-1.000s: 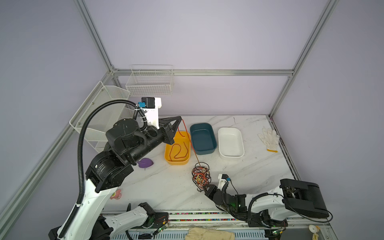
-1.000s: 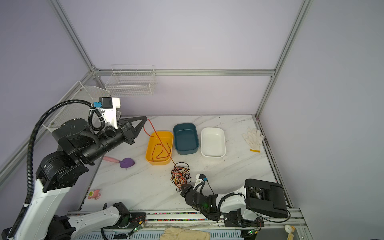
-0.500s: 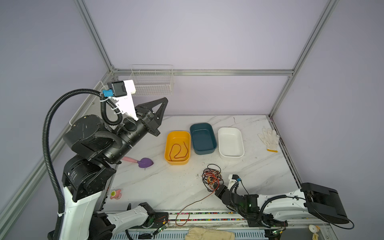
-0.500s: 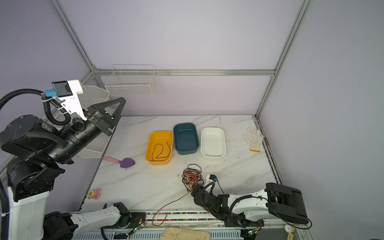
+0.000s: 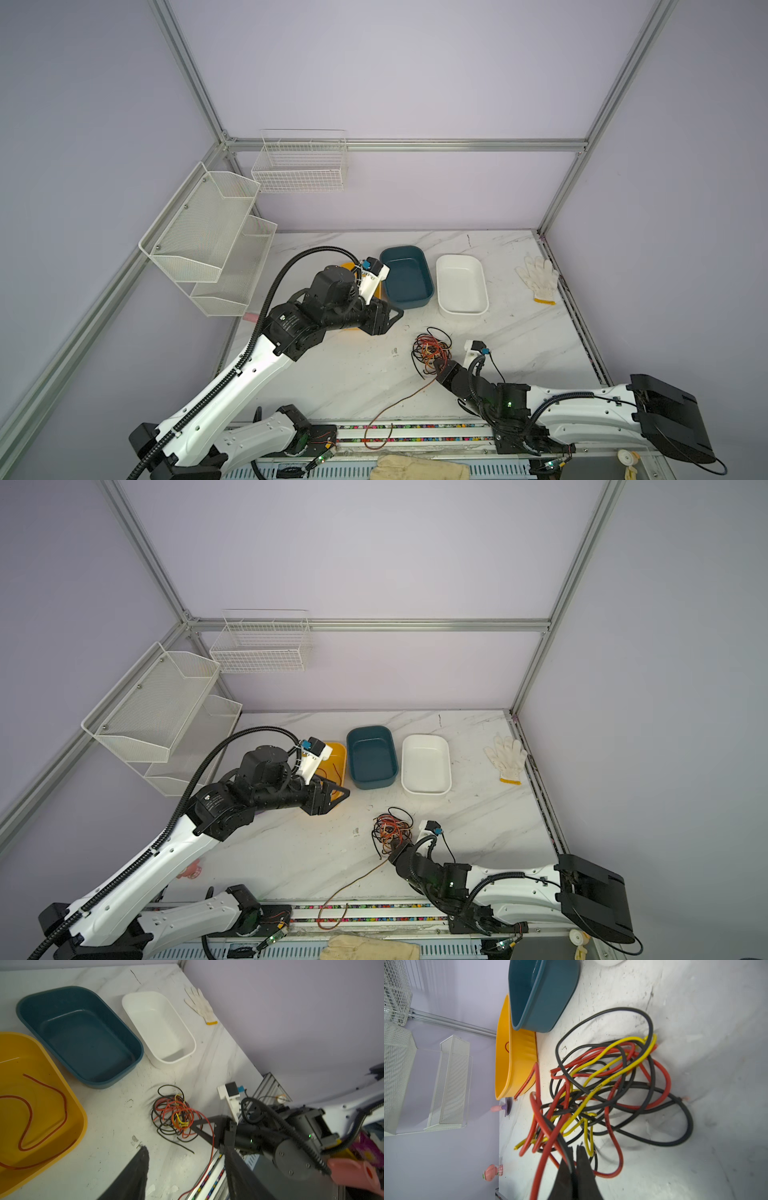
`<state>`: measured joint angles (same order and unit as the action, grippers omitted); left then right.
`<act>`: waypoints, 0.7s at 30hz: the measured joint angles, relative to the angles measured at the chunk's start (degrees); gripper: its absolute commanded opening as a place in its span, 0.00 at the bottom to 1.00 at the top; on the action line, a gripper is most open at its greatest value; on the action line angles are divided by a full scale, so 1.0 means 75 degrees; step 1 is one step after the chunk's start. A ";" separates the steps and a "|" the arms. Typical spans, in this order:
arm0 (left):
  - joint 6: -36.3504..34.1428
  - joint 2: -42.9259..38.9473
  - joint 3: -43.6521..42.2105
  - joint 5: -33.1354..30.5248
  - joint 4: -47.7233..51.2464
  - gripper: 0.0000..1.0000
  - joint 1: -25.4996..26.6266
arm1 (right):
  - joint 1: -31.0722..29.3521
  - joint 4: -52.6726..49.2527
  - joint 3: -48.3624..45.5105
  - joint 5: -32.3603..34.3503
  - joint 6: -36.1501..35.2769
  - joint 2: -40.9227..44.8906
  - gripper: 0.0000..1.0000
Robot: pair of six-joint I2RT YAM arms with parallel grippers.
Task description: Untangle the cables
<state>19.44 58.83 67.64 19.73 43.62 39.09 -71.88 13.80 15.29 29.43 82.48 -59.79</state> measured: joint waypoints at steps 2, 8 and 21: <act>-0.0341 -0.0338 -0.0309 0.0402 0.0026 0.67 0.0017 | 0.0294 -0.0023 0.0111 -0.0201 -0.0274 0.0009 0.00; -0.1399 -0.0790 -0.1279 0.1020 -0.0020 0.71 0.0434 | 0.0982 -0.0114 0.0638 -0.0839 -0.1014 -0.0090 0.00; -0.2168 0.1239 -0.1518 -0.0090 -0.0539 0.69 0.1376 | 0.1338 -0.0219 0.1346 -0.1580 -0.1888 -0.0615 0.00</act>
<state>3.18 68.12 56.25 19.05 39.57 49.41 -61.84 12.16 25.39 17.58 68.31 -64.40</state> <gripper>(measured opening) 0.700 0.058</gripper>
